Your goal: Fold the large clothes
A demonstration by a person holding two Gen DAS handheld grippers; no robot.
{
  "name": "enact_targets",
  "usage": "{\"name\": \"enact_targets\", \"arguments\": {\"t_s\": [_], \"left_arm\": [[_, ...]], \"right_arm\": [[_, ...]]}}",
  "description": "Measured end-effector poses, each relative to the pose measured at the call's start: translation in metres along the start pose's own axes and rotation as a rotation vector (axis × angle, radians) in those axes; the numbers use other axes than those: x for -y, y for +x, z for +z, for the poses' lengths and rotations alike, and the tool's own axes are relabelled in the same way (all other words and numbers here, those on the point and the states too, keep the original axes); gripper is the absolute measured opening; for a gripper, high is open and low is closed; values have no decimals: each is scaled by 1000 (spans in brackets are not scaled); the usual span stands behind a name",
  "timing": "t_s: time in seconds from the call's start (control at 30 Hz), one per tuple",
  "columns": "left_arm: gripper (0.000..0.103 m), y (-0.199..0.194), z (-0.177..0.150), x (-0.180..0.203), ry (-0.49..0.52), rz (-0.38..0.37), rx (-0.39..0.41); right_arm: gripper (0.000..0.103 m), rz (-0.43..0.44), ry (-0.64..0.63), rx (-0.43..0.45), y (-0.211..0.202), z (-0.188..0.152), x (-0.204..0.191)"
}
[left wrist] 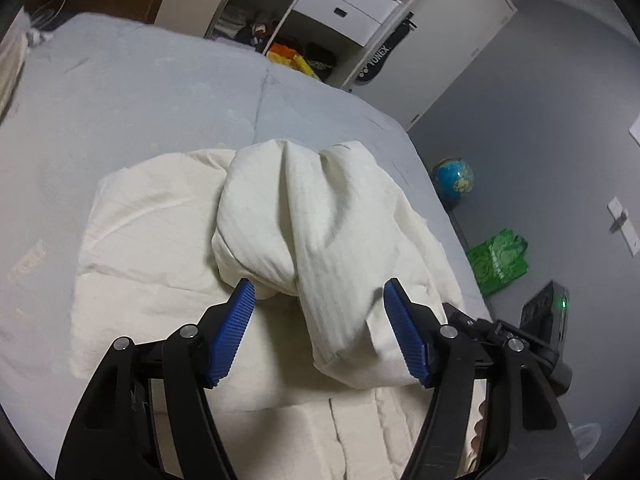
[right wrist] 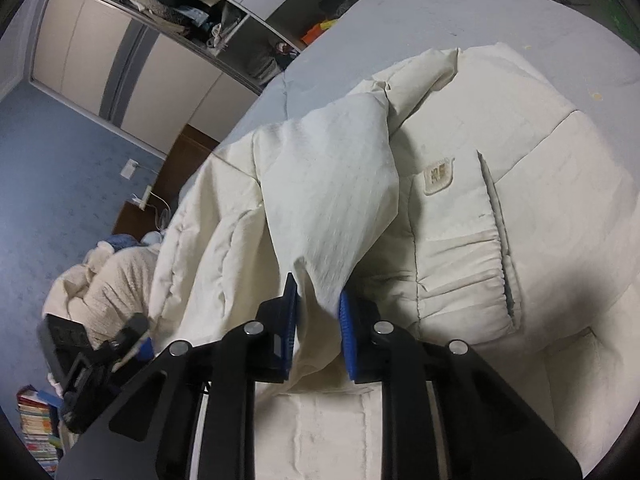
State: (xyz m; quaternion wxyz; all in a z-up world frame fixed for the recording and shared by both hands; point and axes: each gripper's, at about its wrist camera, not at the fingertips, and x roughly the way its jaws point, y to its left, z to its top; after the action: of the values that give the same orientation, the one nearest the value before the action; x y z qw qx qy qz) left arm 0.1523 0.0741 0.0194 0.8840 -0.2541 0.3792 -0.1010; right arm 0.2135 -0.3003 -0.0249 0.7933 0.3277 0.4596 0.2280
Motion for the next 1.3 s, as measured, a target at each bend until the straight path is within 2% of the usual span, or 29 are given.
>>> {"name": "enact_targets", "arguments": {"t_s": [0.07, 0.1, 0.13, 0.2, 0.23, 0.33, 0.43, 0.57, 0.63, 0.67, 0.73, 0.83, 0.93, 1.0, 1.13, 1.17, 1.2, 1.23, 1.3], "left_arm": [[63, 4, 3, -3, -12, -13, 7], [55, 7, 4, -3, -6, -14, 0], [37, 10, 5, -3, 7, -17, -19], [19, 20, 2, 0, 41, -11, -70], [16, 25, -2, 1, 52, -7, -86], [14, 34, -13, 0, 41, -6, -134], [14, 46, -24, -7, 4, -3, -184], [14, 53, -30, -15, -22, 1, -208], [14, 52, -30, -16, -28, -10, -203], [14, 51, -30, -16, -29, -15, -201], [14, 50, -28, -14, -22, -16, -199], [14, 49, -29, -13, -12, -12, -198], [14, 48, -29, -12, 1, -8, -197], [14, 48, -29, -10, 7, -9, -196], [14, 48, -29, -7, 12, -10, -198], [14, 48, -29, -7, 15, -10, -199], [14, 48, -28, -6, 15, -10, -198], [14, 48, -28, -5, 15, -14, -197], [14, 47, -26, -3, 15, -16, -196]], "right_arm": [[15, 23, 7, 16, -3, 1, 0], [13, 26, 2, 22, -3, 2, -1], [13, 26, -6, 31, -4, 3, -4], [10, 29, -21, 44, -7, 5, -5], [10, 23, -24, 50, -7, 7, -5], [9, -1, 11, 65, -7, 5, 7], [9, -23, 87, 42, 0, -1, 28], [9, -40, 108, 24, 2, -5, 34], [13, -66, 81, 19, -3, -5, 27], [19, -79, 70, 26, -9, -5, 22], [21, -105, 38, 62, -20, -6, 12], [23, -137, -58, 132, -35, -8, -12], [31, -149, -184, 148, -36, -11, -41], [41, -126, -239, 113, -29, -10, -52], [41, -144, -319, 6, -1, -9, -67], [40, -152, -332, -9, 3, -9, -68], [14, -157, -357, -32, 9, -11, -70], [4, -152, -388, -57, 14, -13, -71], [0, -159, -411, -58, 12, -18, -69]]}}
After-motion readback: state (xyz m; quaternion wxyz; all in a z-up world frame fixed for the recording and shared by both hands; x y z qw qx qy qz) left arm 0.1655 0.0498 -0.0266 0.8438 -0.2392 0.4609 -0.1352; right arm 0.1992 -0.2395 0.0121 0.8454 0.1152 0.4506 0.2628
